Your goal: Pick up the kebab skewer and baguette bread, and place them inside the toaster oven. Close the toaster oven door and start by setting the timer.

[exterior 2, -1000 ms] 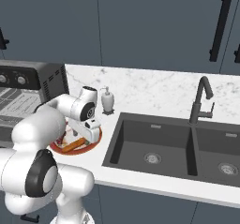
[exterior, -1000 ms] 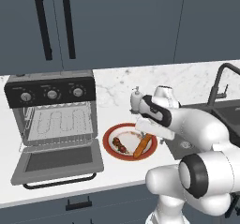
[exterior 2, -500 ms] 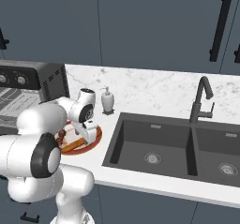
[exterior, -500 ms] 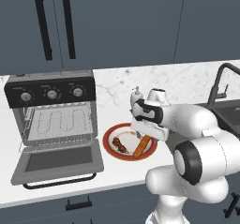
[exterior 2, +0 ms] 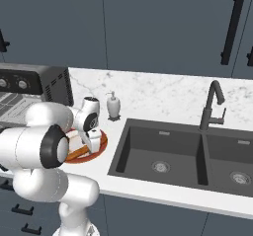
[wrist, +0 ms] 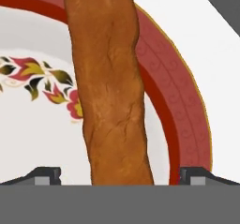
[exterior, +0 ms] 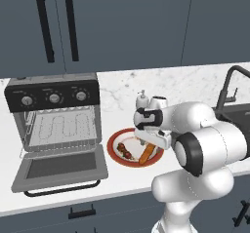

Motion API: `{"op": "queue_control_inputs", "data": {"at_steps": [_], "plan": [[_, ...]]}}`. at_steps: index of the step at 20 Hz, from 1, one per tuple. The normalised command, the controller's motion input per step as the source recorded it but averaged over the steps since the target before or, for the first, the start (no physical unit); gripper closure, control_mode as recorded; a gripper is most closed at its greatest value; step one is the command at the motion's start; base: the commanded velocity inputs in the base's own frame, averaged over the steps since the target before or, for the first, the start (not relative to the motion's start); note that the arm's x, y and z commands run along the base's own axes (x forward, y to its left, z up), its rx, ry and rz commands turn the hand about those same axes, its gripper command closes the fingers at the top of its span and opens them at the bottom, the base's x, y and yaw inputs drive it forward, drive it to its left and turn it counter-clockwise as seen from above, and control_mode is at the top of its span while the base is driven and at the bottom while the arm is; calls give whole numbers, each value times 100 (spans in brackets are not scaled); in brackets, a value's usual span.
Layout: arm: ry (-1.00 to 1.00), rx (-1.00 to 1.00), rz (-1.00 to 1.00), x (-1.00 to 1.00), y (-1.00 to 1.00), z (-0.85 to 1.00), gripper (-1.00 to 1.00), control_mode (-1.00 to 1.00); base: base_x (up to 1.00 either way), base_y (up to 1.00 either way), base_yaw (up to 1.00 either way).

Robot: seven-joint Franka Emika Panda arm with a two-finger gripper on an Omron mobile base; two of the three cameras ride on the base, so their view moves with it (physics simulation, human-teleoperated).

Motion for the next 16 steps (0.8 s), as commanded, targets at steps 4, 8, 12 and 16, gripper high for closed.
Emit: {"op": "queue_control_inputs", "data": {"at_steps": [4,8,12,16], "plan": [[0,-2,-8,0,0,-14,-100,-100,0,0,0],[0,-1,-6,0,0,-10,100,-100,0,0,0],[1,0,-4,0,1,-5,100,-100,0,0,0],[0,0,0,-15,0,25,100,-100,0,0,0]]}}
